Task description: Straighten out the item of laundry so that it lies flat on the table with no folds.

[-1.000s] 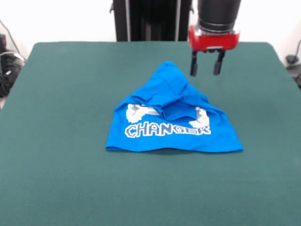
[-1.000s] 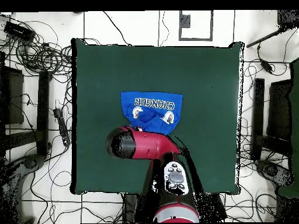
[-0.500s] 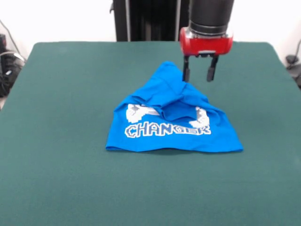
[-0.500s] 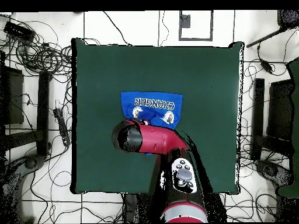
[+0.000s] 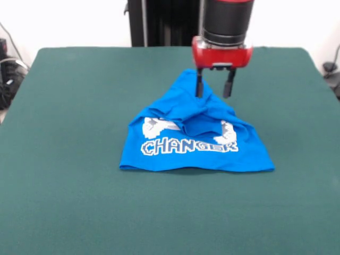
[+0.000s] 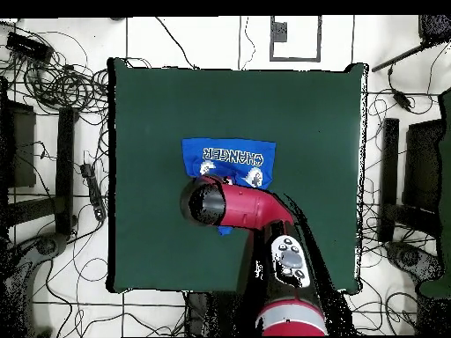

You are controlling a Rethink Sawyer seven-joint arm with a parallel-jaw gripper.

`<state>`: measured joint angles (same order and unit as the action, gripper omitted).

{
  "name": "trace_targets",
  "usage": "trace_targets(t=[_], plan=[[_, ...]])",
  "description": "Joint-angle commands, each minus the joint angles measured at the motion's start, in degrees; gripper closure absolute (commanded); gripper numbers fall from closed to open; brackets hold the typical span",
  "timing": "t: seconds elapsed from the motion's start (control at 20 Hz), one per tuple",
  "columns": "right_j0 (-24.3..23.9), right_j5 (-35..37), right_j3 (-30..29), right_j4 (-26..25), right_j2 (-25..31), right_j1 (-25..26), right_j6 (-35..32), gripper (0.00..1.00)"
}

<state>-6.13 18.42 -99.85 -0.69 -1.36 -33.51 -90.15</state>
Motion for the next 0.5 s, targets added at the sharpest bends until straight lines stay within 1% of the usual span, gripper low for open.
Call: trace_targets(t=[0.05, 0.3, 0.5], plan=[[-2.47, 2.15, 1.28, -3.55, 3.81, 0.79, -1.77, 0.00], [-5.07, 2.40, 0.06, -5.54, 4.85, -0.08, -1.06, 0.00], [-5.90, 1.93, -0.44, -6.67, 5.58, -0.10, -1.64, 0.00]])
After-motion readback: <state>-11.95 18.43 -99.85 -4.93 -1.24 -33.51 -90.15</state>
